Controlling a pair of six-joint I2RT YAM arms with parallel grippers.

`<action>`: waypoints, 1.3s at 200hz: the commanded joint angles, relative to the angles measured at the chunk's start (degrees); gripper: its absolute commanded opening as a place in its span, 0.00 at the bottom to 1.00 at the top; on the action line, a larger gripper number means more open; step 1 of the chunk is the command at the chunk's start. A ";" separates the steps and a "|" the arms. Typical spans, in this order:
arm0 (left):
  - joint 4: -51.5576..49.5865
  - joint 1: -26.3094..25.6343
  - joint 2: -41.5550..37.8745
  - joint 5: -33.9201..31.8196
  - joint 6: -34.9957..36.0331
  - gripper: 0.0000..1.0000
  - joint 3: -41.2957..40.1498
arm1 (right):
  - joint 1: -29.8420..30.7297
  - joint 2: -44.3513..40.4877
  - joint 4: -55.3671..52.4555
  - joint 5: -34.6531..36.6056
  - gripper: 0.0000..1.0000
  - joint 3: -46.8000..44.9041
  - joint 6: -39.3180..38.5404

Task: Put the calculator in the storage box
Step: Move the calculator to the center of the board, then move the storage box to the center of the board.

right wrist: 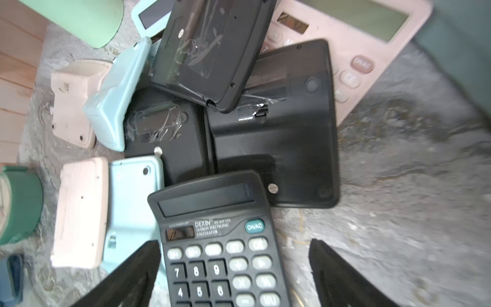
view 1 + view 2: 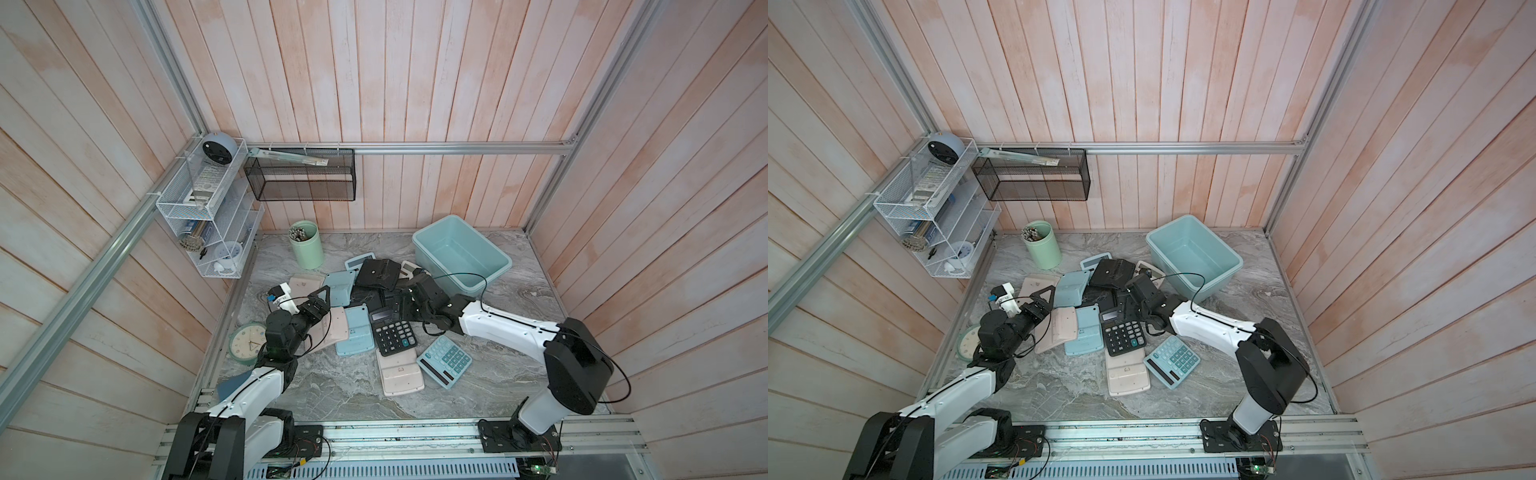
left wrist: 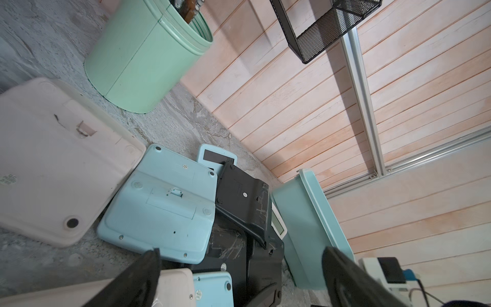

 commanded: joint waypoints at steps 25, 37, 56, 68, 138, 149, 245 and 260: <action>-0.31 -0.48 -2.23 -1.72 1.70 1.00 0.54 | -8.44 -5.15 -15.86 -2.41 0.90 9.38 -15.01; -0.71 -0.66 -2.49 -1.92 2.09 1.00 0.64 | -10.92 -4.96 -17.80 -4.31 0.87 11.83 -17.72; -0.90 -0.79 -2.59 -1.93 2.27 1.00 0.65 | -15.01 -2.61 -22.44 -6.48 0.80 16.82 -20.89; -1.09 -0.91 -2.43 -1.92 2.41 1.00 0.84 | -17.27 -0.67 -25.61 -7.08 0.78 19.58 -22.47; -3.38 -1.28 -3.82 -1.97 2.76 1.00 1.71 | -20.98 11.81 -36.44 -4.00 0.69 30.74 -30.24; -3.42 -1.28 -3.82 -1.76 2.71 1.00 1.68 | -20.95 14.45 -39.57 -3.73 0.68 33.48 -30.83; -4.95 -1.41 -6.24 -2.53 2.78 1.00 1.48 | -20.25 16.07 -51.15 5.38 0.20 34.25 -23.79; -5.27 -1.36 -6.70 -2.80 2.63 1.00 1.48 | -20.25 13.06 -49.61 4.01 0.15 30.37 -21.20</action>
